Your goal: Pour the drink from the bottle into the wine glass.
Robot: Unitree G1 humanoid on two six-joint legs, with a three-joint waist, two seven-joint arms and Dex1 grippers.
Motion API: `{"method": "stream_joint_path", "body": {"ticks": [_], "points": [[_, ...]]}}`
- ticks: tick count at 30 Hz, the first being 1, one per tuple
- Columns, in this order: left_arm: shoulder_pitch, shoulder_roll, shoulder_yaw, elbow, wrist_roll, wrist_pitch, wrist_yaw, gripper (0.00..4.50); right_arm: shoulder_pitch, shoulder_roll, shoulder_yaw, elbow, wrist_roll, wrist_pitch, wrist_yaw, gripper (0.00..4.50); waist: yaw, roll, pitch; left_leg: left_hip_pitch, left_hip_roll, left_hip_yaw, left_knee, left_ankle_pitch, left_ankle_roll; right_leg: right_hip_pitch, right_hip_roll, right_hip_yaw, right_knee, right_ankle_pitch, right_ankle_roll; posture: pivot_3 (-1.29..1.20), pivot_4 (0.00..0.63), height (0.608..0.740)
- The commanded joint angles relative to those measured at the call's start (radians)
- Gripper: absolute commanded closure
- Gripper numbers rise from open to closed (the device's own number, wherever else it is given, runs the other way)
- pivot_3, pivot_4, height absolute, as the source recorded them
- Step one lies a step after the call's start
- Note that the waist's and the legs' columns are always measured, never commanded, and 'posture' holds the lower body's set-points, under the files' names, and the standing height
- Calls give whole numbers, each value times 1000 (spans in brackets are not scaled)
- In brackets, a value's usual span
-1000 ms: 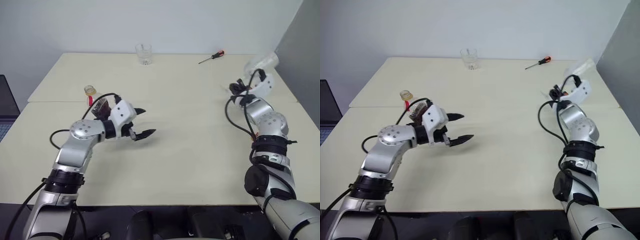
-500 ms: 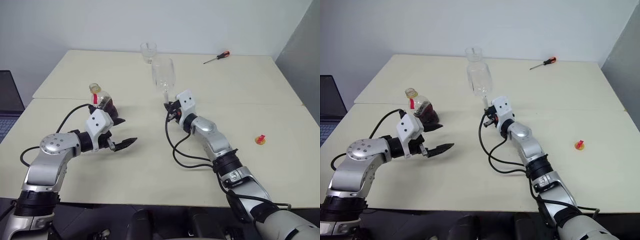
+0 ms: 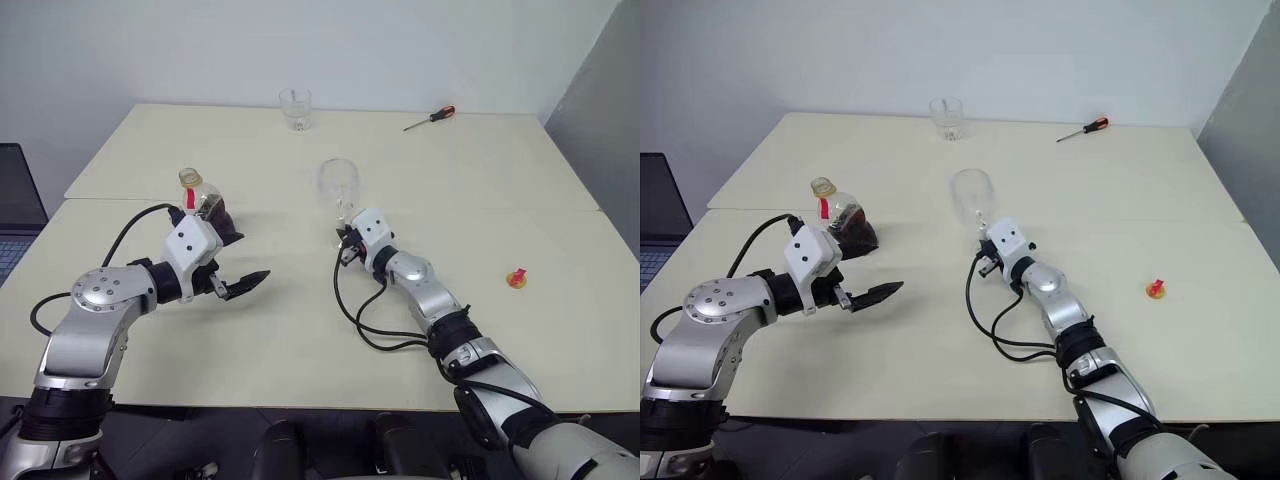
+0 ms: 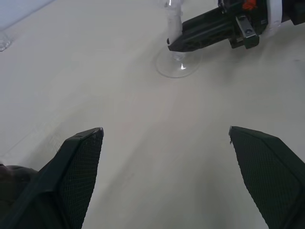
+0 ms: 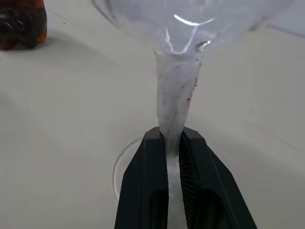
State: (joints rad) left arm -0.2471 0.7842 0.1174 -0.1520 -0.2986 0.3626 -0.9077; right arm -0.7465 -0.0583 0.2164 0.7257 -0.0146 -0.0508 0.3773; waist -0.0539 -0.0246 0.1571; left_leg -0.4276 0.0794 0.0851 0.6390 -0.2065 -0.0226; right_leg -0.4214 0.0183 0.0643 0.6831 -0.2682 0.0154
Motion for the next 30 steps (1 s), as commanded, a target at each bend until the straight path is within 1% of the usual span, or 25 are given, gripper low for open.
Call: {"method": "stream_joint_path", "body": {"ticks": [1,11,13,14,18,19,24,27,30], "points": [[-33,20,7,8,10,-27,-7,0,55,-11,7,-4,-15,87,35,4412,0,-1,-1,1,0,0,0,0,0,1,0,0,0,0,0,0,150,740],[-91,8,-21,71,20,-55,-25,0,44,-12,-2,-86,-9,150,80,4412,-1,-3,-2,2,0,1,0,0,0,1,0,0,0,0,0,0,150,740],[-96,9,-25,97,41,-67,-9,0,41,-27,-18,-132,-5,163,75,3693,0,-3,-2,2,0,1,-1,0,0,1,0,0,0,0,0,0,150,740],[-99,9,-27,106,50,-72,-3,0,41,-33,-21,-151,-5,169,78,3551,0,-3,-2,2,0,1,-1,0,0,1,0,0,0,0,0,0,150,740],[-103,-29,-30,132,58,-85,31,0,66,-62,-9,-268,-4,229,119,2222,0,-3,-2,1,0,1,-1,0,0,0,0,0,0,0,0,0,150,740],[-99,-40,-28,135,54,-85,36,0,76,-72,-5,-306,-3,249,131,1790,1,-3,-2,1,0,1,-1,0,0,0,0,0,0,0,0,0,150,740],[-64,-63,5,146,41,-93,54,0,132,-145,-5,-499,10,362,187,90,3,-3,-2,1,0,1,-1,0,0,0,0,0,0,0,0,0,150,740],[-10,-75,69,147,24,-108,97,0,195,-269,-11,-719,47,496,301,36,6,-3,-2,0,0,1,-2,0,0,-1,0,0,0,0,0,0,150,740],[31,-87,100,152,38,-142,143,0,214,-397,-22,-872,88,627,390,36,7,-3,-1,0,1,2,-2,0,0,-1,-2,0,-1,0,0,0,150,740]]}}
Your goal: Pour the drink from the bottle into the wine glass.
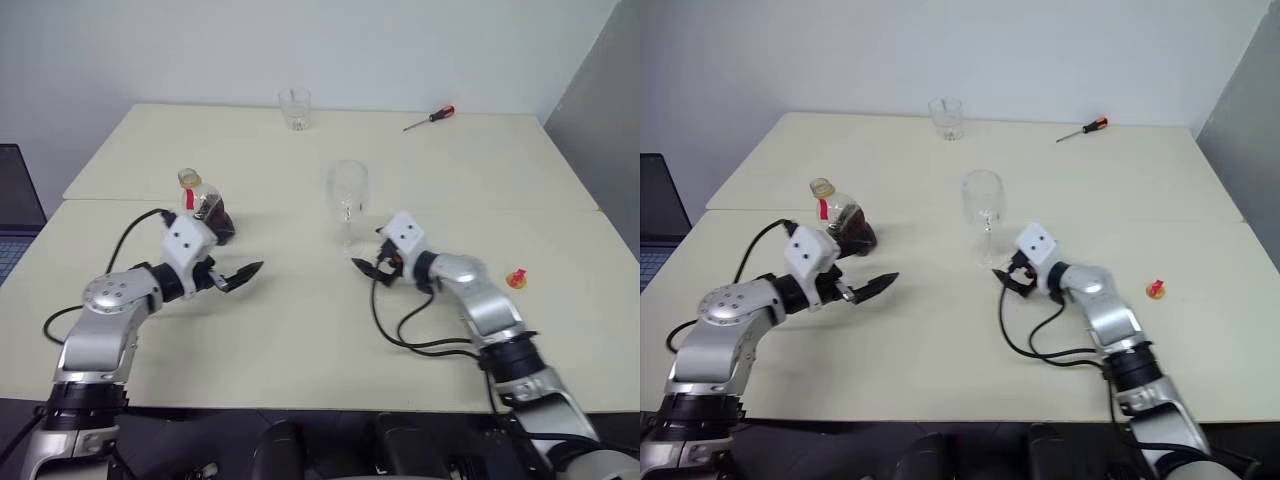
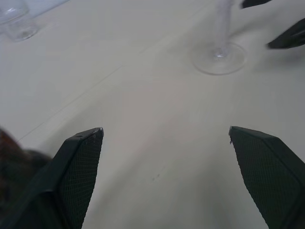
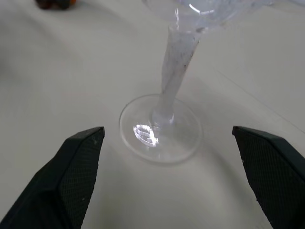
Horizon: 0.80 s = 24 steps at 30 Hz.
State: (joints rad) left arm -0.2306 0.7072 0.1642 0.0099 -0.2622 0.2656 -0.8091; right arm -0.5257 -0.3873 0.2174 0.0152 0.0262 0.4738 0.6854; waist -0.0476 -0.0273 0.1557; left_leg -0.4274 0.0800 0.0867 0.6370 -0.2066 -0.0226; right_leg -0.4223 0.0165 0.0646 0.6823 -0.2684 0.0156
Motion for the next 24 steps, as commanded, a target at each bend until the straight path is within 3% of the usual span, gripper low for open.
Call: {"method": "stream_joint_path", "body": {"ticks": [1,5,9,15,24], "points": [[22,-13,59,-8,0,-52,52,0,-7,-91,-28,-192,62,133,94,36,0,0,0,0,0,0,0,0,0,0,0,0,0,0,1,0,150,740],[50,-88,103,12,2,-121,150,0,-104,-210,-162,-271,219,264,200,36,3,0,0,0,-1,0,1,0,0,1,0,-1,0,-2,3,0,150,740],[74,-158,144,0,-14,-142,235,0,-277,-244,-250,-306,386,403,242,36,1,0,1,0,0,0,2,0,0,0,0,1,0,0,0,0,150,740],[59,-187,162,12,-18,-114,309,0,-493,-182,-189,-286,478,508,229,36,2,-2,0,0,0,-2,-2,0,0,0,1,0,0,0,-2,0,150,740],[24,-173,168,16,-42,-56,334,0,-507,-111,-108,-286,504,493,221,36,12,-2,0,-1,0,0,-1,0,0,0,-1,-1,-1,0,-1,0,150,740]]}}
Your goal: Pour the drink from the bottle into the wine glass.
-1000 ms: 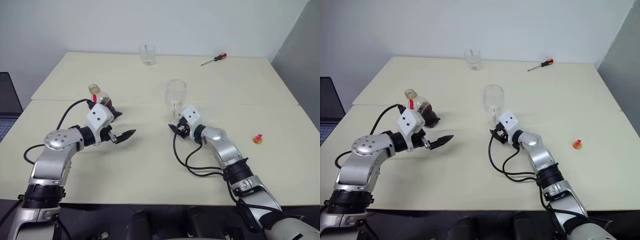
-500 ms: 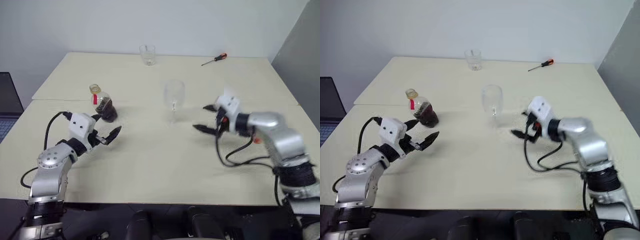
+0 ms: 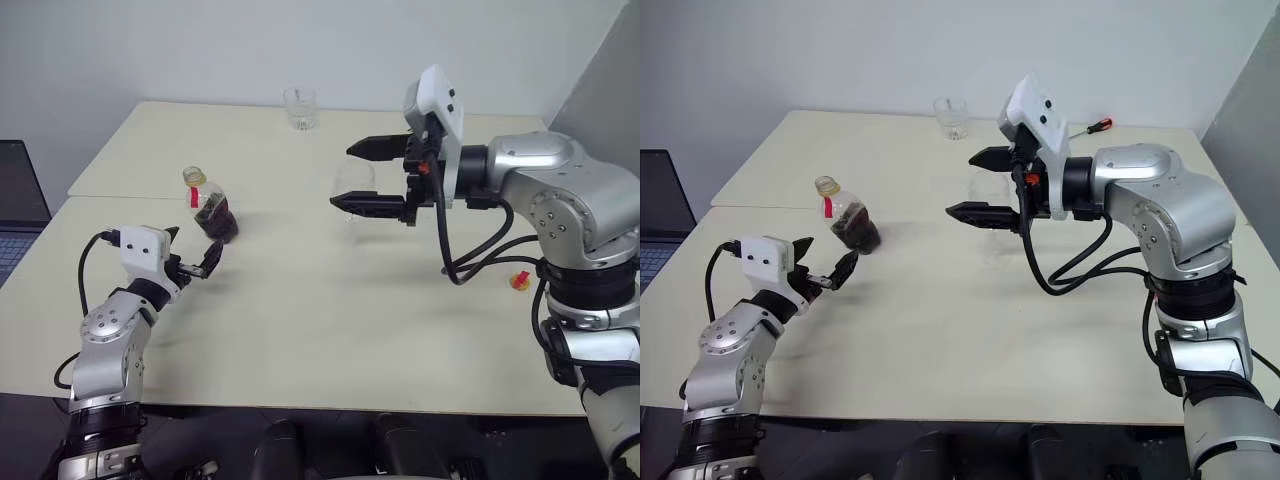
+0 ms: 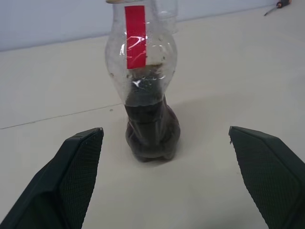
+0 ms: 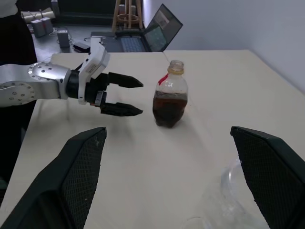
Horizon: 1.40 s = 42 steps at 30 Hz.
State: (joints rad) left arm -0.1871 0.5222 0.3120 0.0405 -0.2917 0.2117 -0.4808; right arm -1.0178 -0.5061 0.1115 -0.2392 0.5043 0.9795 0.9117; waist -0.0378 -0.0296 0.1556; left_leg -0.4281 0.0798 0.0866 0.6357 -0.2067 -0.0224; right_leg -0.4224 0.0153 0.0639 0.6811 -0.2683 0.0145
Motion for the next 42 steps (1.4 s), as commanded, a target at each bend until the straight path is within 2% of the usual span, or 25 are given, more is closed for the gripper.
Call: {"method": "stream_joint_path", "body": {"ticks": [1,11,23,36,42], "points": [[-23,14,23,-14,-12,0,7,0,-11,13,0,-37,30,-9,-7,36,3,0,0,0,0,0,0,0,0,0,0,0,0,0,0,0,150,740],[-133,70,-26,129,23,-30,-64,0,-22,29,11,-36,49,-9,-35,36,5,0,0,0,0,-1,0,0,0,0,1,-3,1,0,0,0,150,740],[-267,74,-58,325,63,-99,-95,0,-12,28,4,-65,62,18,-81,36,6,0,0,-2,0,0,0,0,0,-1,1,-3,0,0,0,0,150,740],[-495,51,-127,753,121,-301,-191,0,-11,14,15,-80,73,27,-114,36,8,0,0,-5,-1,0,4,0,0,-1,2,-8,1,0,0,0,150,740],[-603,35,-134,942,158,-404,-157,0,-1,2,27,-87,69,35,-124,36,9,0,0,-6,-1,-2,5,0,0,-1,2,-12,1,0,0,0,150,740]]}}
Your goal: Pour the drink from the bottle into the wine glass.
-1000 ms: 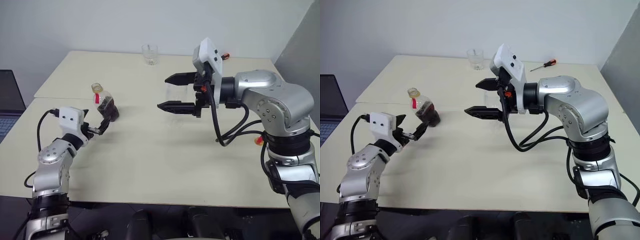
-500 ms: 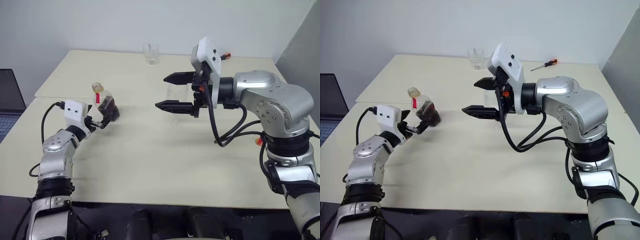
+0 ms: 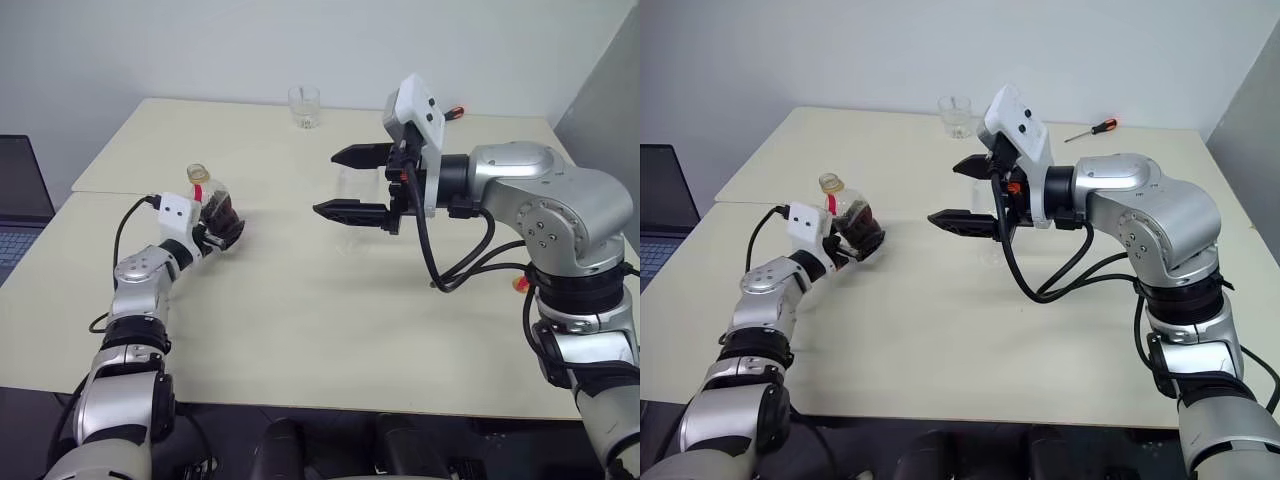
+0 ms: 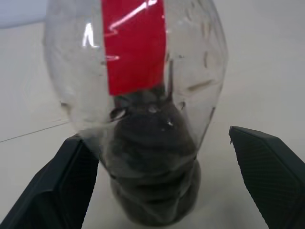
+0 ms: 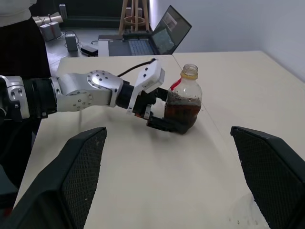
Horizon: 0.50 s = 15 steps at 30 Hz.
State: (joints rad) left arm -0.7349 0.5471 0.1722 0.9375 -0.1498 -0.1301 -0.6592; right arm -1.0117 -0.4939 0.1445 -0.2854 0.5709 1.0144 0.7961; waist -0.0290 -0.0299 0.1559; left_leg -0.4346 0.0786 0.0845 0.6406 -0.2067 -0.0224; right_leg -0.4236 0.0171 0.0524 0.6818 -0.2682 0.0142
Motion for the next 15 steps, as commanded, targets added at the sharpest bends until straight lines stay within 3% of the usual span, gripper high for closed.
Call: {"method": "stream_joint_path", "body": {"ticks": [1,14,15], "points": [[-71,11,6,74,22,-78,30,0,-7,-11,-6,-42,3,2,-11,36,0,0,0,0,0,0,0,0,0,0,0,0,0,0,0,0,150,740],[-155,-14,7,256,44,-166,32,0,12,-34,8,-69,-1,32,-35,36,0,0,0,-1,0,-1,0,0,0,0,0,-4,0,0,0,0,150,740],[-160,-16,7,263,44,-170,28,185,13,-37,9,-70,-3,32,-37,10,0,0,0,-1,0,-1,0,0,0,0,0,-4,0,0,0,0,150,740]]}}
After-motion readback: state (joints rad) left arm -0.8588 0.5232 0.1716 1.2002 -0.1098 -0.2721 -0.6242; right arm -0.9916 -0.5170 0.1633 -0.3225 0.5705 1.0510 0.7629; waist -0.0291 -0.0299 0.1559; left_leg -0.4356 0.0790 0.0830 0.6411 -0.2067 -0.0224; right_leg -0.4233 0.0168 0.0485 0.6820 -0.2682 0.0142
